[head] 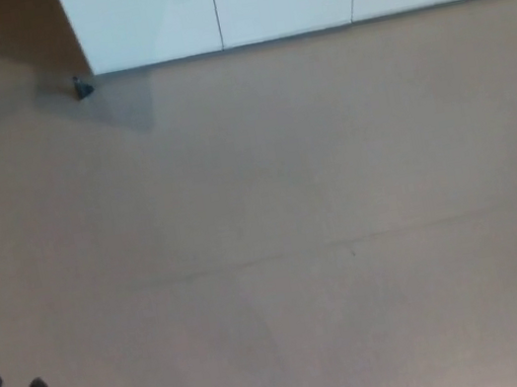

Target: The robot walks towards an open cabinet and lifts its left hand to push the door towards the right to close it.

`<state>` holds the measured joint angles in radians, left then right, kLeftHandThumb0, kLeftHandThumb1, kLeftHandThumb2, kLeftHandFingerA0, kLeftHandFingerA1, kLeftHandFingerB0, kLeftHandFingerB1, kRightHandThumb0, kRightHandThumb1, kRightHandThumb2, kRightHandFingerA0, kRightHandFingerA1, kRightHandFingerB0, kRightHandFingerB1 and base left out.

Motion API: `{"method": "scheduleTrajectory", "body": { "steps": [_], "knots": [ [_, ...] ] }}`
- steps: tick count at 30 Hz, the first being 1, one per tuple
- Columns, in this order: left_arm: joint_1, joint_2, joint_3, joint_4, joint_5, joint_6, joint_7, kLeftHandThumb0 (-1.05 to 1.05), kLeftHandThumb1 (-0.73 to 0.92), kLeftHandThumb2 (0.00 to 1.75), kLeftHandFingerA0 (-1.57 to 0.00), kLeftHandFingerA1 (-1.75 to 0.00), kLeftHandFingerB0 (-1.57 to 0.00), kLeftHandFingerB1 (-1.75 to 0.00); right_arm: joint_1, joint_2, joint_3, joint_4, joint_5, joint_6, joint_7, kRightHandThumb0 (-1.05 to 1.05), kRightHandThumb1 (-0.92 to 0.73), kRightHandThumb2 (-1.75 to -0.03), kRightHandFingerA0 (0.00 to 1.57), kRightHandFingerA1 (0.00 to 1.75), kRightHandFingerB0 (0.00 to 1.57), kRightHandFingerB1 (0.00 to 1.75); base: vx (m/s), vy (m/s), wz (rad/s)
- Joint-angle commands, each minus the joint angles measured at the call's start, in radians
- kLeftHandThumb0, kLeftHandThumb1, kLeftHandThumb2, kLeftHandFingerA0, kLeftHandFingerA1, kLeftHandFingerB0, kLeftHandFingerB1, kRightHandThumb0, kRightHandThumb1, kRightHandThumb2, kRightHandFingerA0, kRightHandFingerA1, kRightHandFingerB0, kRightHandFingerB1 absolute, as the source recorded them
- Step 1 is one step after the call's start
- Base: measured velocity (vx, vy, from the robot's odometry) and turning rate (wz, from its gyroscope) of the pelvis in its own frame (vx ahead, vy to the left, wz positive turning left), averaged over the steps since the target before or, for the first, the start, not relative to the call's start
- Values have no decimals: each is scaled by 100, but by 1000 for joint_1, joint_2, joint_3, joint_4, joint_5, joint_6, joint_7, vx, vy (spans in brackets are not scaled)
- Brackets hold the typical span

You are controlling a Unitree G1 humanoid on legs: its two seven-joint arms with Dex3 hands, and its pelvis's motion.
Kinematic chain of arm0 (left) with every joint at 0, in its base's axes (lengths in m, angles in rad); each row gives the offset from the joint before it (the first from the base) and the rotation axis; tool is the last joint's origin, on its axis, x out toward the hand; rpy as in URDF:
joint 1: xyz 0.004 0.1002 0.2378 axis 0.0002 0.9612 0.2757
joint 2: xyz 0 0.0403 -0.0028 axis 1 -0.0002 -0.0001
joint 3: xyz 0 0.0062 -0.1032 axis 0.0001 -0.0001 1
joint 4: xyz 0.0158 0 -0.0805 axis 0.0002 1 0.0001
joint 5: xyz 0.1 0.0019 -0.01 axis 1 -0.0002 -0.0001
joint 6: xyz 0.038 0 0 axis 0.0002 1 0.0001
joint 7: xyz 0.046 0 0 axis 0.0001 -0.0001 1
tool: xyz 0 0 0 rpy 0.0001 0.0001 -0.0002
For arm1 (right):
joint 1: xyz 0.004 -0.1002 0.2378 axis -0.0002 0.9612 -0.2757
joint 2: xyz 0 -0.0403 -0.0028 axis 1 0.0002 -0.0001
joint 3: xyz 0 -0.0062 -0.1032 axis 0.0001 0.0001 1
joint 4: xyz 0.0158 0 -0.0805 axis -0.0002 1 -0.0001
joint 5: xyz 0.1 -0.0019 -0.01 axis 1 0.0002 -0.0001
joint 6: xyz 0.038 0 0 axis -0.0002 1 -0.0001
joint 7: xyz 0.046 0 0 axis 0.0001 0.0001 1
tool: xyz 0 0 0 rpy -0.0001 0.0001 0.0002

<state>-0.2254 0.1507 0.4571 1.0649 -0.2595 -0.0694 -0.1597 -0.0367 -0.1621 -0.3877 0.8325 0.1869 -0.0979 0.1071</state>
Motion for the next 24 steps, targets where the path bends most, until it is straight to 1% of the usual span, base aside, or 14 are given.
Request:
{"method": "scheduleTrajectory", "body": {
  "steps": [1, 2, 3, 4, 10, 11, 12, 13, 15, 16, 17, 19, 20, 24],
  "knots": [
    [-3, 16, -7, 0, -4, -19, 15, -23, 73, 61, -11, -67, -6, -45, 0, -6, 2, -3, 12, -5, -3, -8, -41, -87, 55, 66, 23, 52, 460, 138, 7],
    [-3, 16, -8, 1, -5, -20, 14, -23, 73, 61, -11, -67, -6, -45, 0, -6, 3, -3, 11, -6, -3, -8, -41, -87, 55, 66, 23, 52, 463, 138, 2],
    [-19, 18, -13, 9, -1, -20, 18, -25, 72, 63, -13, -65, -4, -47, -7, -10, 9, -5, 4, -9, -9, -10, -62, -57, 64, 50, 36, 37, 459, 140, 5],
    [-24, 19, -19, 11, 5, -25, 21, -24, 75, 62, -12, -68, -4, -51, -12, -10, 9, -6, 6, -9, -10, -11, -63, -59, 63, 51, 36, 38, 443, 116, 6],
    [-35, 19, -33, 9, 9, -23, 34, -25, 75, 63, -12, -65, -5, -52, -22, -8, 6, -1, 18, -7, -7, -10, -64, -59, 62, 52, 36, 39, 411, 7, 12],
    [-39, 22, -35, 13, 8, -24, 28, -25, 75, 62, -11, -70, -5, -52, -24, -9, 8, 2, 15, -8, -9, -7, -65, -58, 67, 53, 38, 38, 381, -105, 19],
    [-40, 24, -37, 17, 7, -27, 21, -25, 75, 62, -11, -70, -5, -52, -26, -10, 11, 5, 12, -10, -11, -7, -65, -58, 67, 53, 38, 38, 438, -123, 43],
    [-44, 24, -39, 18, 7, -28, 24, -24, 74, 61, -12, -75, -6, -53, -29, -13, 12, 10, 11, -15, -9, -9, -63, -59, 69, 55, 37, 39, 484, -148, 23],
    [-51, 23, -42, 19, 7, -29, 32, -24, 74, 61, -12, -75, -6, -53, -33, -17, 15, 17, 9, -21, -6, -9, -63, -59, 69, 55, 37, 39, 594, -99, 51],
    [-61, 26, -47, 22, 9, -29, 26, -25, 75, 61, -10, -75, -4, -56, -37, -19, 19, 17, 7, -24, -6, -7, -65, -58, 70, 54, 38, 39, 561, -116, 4],
    [-63, 28, -52, 23, 13, -31, 27, -27, 75, 62, -12, -72, -6, -57, -39, -19, 18, 18, 8, -24, -4, -7, -63, -58, 71, 54, 38, 39, 571, -85, -6],
    [-63, 29, -59, 24, 17, -35, 31, -27, 75, 62, -12, -72, -6, -57, -41, -19, 17, 19, 12, -24, -2, -7, -63, -58, 71, 54, 38, 39, 541, -94, -5],
    [-67, 31, -60, 25, 17, -33, 29, -28, 74, 61, -12, -74, -6, -59, -45, -20, 16, 23, 13, -24, -3, -8, -60, -57, 72, 55, 38, 38, 383, -85, -11],
    [-74, 35, -64, 27, 14, -35, 20, -27, 74, 61, -12, -77, -6, -56, -55, -22, 14, 34, 19, -26, 3, -10, -58, -56, 70, 55, 38, 38, 400, -36, -18]
  ]
}}
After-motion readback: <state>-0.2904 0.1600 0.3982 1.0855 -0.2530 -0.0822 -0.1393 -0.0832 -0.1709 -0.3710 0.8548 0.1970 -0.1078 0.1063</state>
